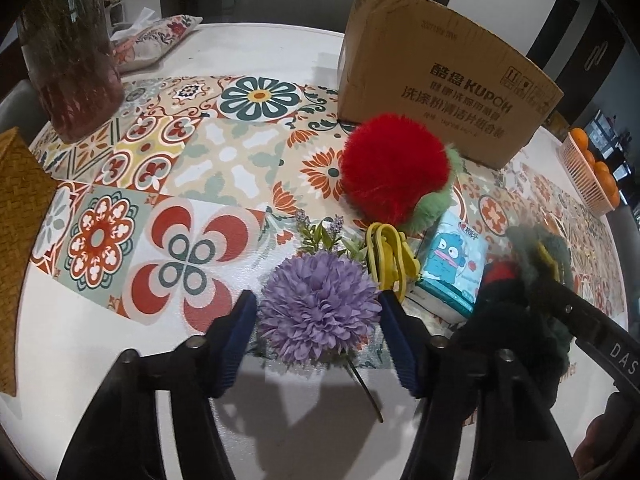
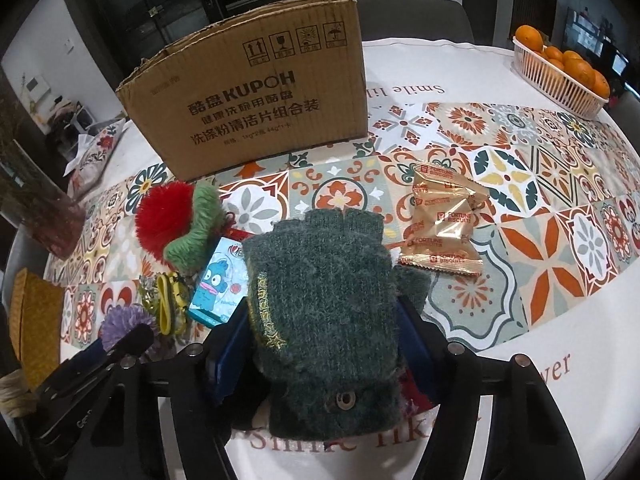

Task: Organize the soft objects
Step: 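Move both tools toward the items, closing left on purple flower while right closes on green glove, then lift the purple flower with left tool while right tool lifts the green glove over the box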

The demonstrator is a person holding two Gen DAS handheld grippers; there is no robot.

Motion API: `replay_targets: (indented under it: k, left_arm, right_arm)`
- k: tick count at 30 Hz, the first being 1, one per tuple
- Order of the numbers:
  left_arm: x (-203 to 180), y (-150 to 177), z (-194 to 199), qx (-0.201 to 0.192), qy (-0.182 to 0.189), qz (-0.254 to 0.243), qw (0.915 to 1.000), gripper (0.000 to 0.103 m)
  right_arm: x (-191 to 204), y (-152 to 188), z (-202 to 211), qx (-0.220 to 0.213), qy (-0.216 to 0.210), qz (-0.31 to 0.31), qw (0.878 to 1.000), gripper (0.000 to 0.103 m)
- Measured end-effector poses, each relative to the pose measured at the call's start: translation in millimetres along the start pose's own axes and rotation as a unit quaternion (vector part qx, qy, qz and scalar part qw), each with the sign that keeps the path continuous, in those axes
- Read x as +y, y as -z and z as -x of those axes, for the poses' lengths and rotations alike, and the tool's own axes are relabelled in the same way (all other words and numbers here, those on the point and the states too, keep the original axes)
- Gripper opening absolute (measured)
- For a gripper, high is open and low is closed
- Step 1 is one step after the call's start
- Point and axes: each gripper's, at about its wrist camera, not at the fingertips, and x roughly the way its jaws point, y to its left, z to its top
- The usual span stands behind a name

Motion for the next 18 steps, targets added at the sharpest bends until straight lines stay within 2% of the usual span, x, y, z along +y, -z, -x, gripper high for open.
replay_targets:
  k: [2,7,14,18]
  left_arm:
    - [0.3,0.5,-0.8,0.001,0.006,0.0,1.0,0.052]
    - [0.7,2.2,4.8,-0.011,0.012,-0.004,0.9999,0.037]
    - [1.5,6.2,13.3,-0.02,0.022,-0.003,0.9996,0.027]
    - [1.5,9.6,20.5,-0.03,0.022,-0.004,0.9993,0.025]
  right_arm:
    - [0.2,0.2,0.6,-0.001,-0.002,0.001,1.0,0.065]
    - [1.6,1.6,3.0,-0.001,-0.014,0.005,1.0,0.051]
    - [3.5,4.3,13.1,-0.01,-0.02,0.013,1.0,0.042]
    - [3.6,6.4,20.5,-0.017,-0.024,0.015,0.999,0.039]
